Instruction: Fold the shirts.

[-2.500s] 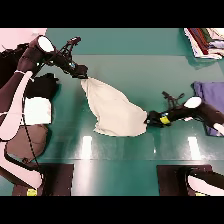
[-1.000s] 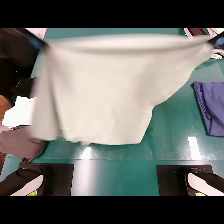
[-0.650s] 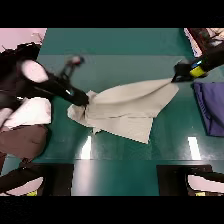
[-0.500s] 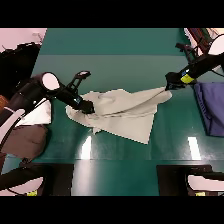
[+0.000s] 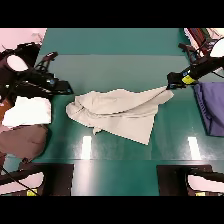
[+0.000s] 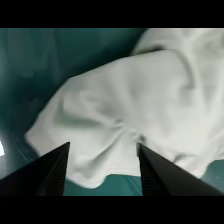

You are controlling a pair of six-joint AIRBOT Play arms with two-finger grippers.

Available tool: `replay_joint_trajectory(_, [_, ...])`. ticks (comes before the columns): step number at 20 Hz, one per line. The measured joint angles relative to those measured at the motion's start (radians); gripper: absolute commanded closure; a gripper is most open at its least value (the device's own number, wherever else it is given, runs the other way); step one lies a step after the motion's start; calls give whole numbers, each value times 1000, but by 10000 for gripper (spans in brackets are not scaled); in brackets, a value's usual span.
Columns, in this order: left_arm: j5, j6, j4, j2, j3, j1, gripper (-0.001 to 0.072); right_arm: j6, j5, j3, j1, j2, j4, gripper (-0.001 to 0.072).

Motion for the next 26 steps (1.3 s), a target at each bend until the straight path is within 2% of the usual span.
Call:
replay_joint_trajectory(4, [33,25,-14,-22,-129,72,205,0,-18,-1,-1,11,0,694])
replay_joint_trajectory(10, [135,60,-86,-105,-215,37,207,0,-17,-1,-1,14,1,694])
replay_joint_trajectory(11, [149,56,-92,-112,-217,30,248,0,-12,-1,-1,14,2,694])
replay_joint_trajectory(12, [168,50,-102,-117,-216,25,528,0,-10,-1,-1,14,2,694])
replay_joint_trajectory(13, [178,43,-103,-122,-211,21,672,0,-6,-1,-1,15,2,694])
replay_joint_trajectory(19, [181,8,-98,-78,-65,13,683,-18,-12,-1,-2,47,-2,695])
replay_joint_trajectory(26, [170,-23,-16,248,297,12,683,-39,-42,203,-58,219,-8,696])
